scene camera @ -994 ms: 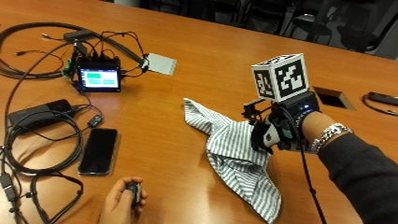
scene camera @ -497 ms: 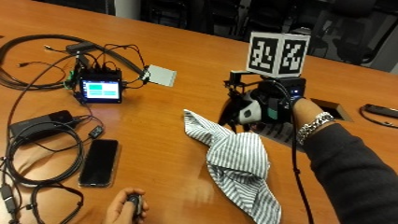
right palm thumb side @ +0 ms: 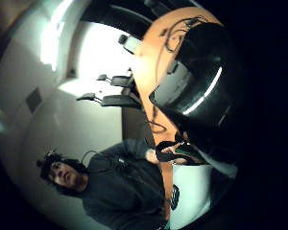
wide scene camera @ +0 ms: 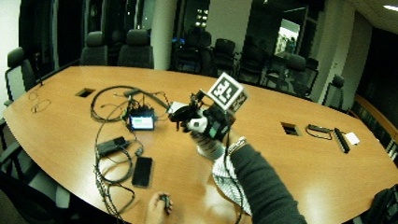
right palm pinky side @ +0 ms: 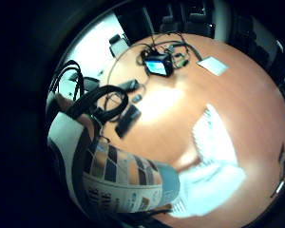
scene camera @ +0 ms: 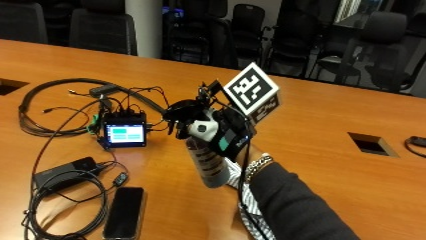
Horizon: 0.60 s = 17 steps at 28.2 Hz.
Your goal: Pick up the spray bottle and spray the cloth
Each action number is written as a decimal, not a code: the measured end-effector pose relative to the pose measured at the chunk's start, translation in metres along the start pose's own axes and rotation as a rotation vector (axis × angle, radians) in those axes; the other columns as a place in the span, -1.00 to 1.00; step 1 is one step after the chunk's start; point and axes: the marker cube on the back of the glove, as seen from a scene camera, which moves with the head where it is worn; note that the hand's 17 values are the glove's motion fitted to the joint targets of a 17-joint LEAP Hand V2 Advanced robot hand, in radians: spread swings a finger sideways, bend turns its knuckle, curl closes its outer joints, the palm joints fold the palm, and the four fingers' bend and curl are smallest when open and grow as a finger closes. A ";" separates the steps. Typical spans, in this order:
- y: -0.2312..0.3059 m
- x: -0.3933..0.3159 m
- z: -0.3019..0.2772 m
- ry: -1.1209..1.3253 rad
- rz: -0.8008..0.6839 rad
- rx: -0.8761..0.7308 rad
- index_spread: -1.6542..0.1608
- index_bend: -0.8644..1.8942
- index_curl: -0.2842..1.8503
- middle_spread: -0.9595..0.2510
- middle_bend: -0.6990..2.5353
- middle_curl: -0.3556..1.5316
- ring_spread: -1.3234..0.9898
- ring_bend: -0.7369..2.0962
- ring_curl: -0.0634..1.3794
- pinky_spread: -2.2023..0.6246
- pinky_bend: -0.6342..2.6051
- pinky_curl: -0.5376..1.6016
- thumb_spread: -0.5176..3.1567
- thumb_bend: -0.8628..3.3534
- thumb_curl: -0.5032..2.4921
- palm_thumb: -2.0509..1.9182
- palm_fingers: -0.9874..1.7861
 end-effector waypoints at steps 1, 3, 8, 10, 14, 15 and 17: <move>-0.001 0.003 0.008 -0.040 -0.002 0.055 0.49 -0.25 -0.21 0.19 -0.30 -0.12 -0.02 -0.11 -0.31 0.38 -0.31 -0.14 -0.43 -0.60 -0.15 0.48 0.65; -0.005 0.008 0.020 -0.093 0.001 0.182 0.49 -0.24 -0.21 0.19 -0.30 -0.12 -0.01 -0.11 -0.31 0.38 -0.31 -0.14 -0.42 -0.60 -0.15 0.47 0.65; -0.016 0.024 0.028 -0.125 0.029 0.393 0.49 -0.25 -0.21 0.20 -0.30 -0.12 -0.01 -0.11 -0.31 0.38 -0.30 -0.14 -0.42 -0.60 -0.15 0.48 0.64; -0.018 0.032 0.025 -0.134 0.036 0.418 0.49 -0.25 -0.22 0.20 -0.30 -0.11 -0.01 -0.12 -0.31 0.38 -0.31 -0.14 -0.41 -0.60 -0.15 0.48 0.64; -0.013 0.046 0.020 -0.162 0.056 0.471 0.49 -0.25 -0.22 0.20 -0.30 -0.11 -0.02 -0.12 -0.31 0.39 -0.31 -0.14 -0.41 -0.60 -0.15 0.48 0.64; -0.011 0.048 0.018 -0.168 0.063 0.487 0.49 -0.25 -0.22 0.20 -0.30 -0.11 -0.02 -0.12 -0.31 0.39 -0.31 -0.15 -0.41 -0.60 -0.15 0.48 0.64; -0.011 0.049 0.014 -0.175 0.069 0.522 0.49 -0.25 -0.22 0.21 -0.30 -0.11 -0.02 -0.12 -0.31 0.39 -0.31 -0.15 -0.41 -0.61 -0.15 0.48 0.64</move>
